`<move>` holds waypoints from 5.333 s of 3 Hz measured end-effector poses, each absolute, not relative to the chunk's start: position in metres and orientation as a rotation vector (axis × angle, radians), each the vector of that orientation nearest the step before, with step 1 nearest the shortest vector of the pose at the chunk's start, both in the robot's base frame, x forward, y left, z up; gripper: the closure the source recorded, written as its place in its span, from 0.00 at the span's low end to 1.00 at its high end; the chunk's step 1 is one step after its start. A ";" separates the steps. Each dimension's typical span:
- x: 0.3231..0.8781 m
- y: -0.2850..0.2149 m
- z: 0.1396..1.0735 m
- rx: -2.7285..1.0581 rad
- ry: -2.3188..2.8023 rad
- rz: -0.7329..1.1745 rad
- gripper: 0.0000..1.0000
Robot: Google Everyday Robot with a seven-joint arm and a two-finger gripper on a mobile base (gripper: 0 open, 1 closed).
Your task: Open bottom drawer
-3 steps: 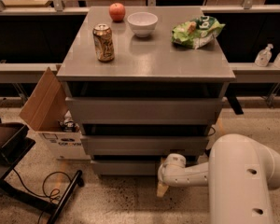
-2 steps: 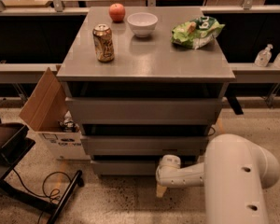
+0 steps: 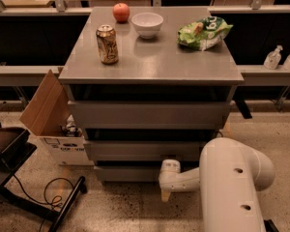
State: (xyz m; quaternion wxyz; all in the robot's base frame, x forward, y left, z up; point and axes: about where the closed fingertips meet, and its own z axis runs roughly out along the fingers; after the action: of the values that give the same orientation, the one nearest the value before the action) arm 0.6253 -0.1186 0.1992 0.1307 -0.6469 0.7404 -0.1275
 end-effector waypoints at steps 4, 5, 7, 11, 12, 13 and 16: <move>0.652 -0.112 0.147 -1.920 2.218 -0.326 0.25; 0.653 -0.110 0.147 -1.933 2.217 -0.325 0.48; 0.653 -0.110 0.154 -1.933 2.217 -0.325 1.00; 0.640 -0.111 0.172 -1.930 2.212 -0.300 1.00; 0.640 -0.111 0.172 -1.930 2.212 -0.300 1.00; 0.639 -0.111 0.170 -1.932 2.214 -0.299 0.85; 0.635 -0.111 0.167 -1.936 2.217 -0.294 0.15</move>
Offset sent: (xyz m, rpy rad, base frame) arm 0.0252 -0.0057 -0.0300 -0.0297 0.0339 -0.0249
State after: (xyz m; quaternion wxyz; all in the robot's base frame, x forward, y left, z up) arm 0.6355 -0.1114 0.1667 0.0916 -0.6518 0.7463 -0.0991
